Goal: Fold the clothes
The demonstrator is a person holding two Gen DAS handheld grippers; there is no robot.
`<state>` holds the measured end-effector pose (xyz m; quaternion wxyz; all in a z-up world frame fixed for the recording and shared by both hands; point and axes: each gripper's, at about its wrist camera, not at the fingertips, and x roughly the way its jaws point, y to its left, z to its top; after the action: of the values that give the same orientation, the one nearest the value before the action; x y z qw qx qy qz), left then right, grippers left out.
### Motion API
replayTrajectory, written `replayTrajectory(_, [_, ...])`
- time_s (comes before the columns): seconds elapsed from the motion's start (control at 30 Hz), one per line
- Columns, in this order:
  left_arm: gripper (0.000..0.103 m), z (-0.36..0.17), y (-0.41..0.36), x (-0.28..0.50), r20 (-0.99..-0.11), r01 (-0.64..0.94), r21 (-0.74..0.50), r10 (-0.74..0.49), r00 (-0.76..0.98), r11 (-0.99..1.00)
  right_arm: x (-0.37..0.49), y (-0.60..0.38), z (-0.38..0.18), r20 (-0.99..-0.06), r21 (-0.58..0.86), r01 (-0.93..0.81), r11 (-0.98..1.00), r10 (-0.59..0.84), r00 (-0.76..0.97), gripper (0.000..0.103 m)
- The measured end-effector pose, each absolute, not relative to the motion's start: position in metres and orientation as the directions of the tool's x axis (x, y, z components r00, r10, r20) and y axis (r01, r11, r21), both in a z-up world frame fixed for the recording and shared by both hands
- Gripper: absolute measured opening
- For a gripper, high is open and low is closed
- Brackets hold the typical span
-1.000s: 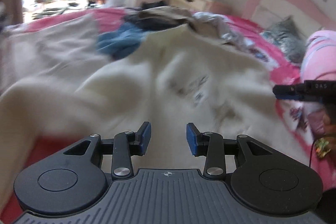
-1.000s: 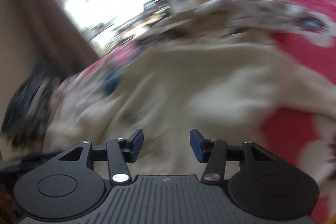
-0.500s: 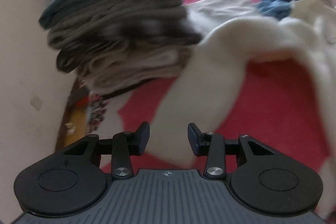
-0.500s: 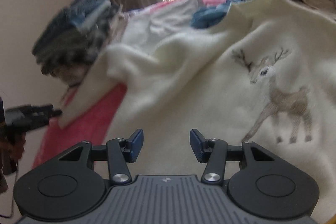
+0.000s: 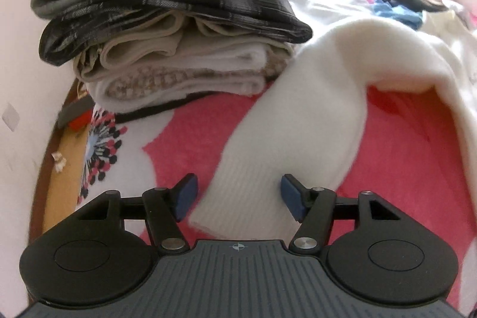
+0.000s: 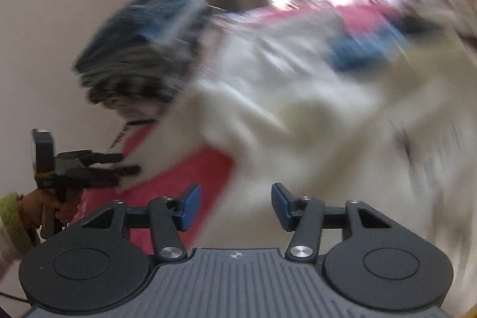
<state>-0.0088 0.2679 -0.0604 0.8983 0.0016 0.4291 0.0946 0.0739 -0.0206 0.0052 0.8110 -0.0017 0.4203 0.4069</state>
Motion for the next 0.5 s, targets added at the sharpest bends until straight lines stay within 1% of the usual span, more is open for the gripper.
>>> replayTrajectory(0.07, [0.062,-0.061,0.270,-0.013,-0.773,-0.169,0.071,0.161,0.614,0.983,0.085,0.012,0.022,-0.657,0.282,-0.744,0.605,0.687,0.310,0.065])
replayTrajectory(0.13, [0.061,-0.061,0.273,-0.015,-0.775,-0.182,0.050,0.153,0.613,0.982,0.097,0.048,0.028,-0.653,0.212,-0.815,0.540,0.698,0.293,0.068])
replayTrajectory(0.17, [0.060,-0.061,0.275,-0.016,-0.774,-0.185,0.043,0.149,0.615,0.982,0.101,0.065,0.027,-0.666,0.184,-0.833,0.522,0.689,0.284,0.068])
replayTrajectory(0.2, [0.057,-0.061,0.276,-0.018,-0.772,-0.186,0.039,0.148,0.619,0.982,0.106,0.081,0.025,-0.687,0.184,-0.837,0.516,0.676,0.266,0.068])
replayTrajectory(0.3, [0.050,-0.062,0.273,-0.023,-0.759,-0.172,0.063,0.159,0.632,0.983,0.109,0.104,0.015,-0.681,0.294,-0.803,0.518,0.703,0.204,0.068])
replayTrajectory(0.33, [0.049,-0.063,0.272,-0.024,-0.754,-0.165,0.075,0.165,0.635,0.983,0.104,0.108,0.013,-0.675,0.268,-0.810,0.521,0.701,0.228,0.068])
replayTrajectory(0.43, [0.045,-0.064,0.268,-0.022,-0.745,-0.153,0.106,0.180,0.642,0.983,0.092,0.117,0.005,-0.685,0.077,-0.837,0.541,0.639,0.350,0.067])
replayTrajectory(0.5, [0.039,-0.064,0.267,-0.020,-0.740,-0.149,0.114,0.184,0.647,0.982,0.084,0.120,-0.001,-0.695,-0.006,-0.857,0.515,0.614,0.374,0.067])
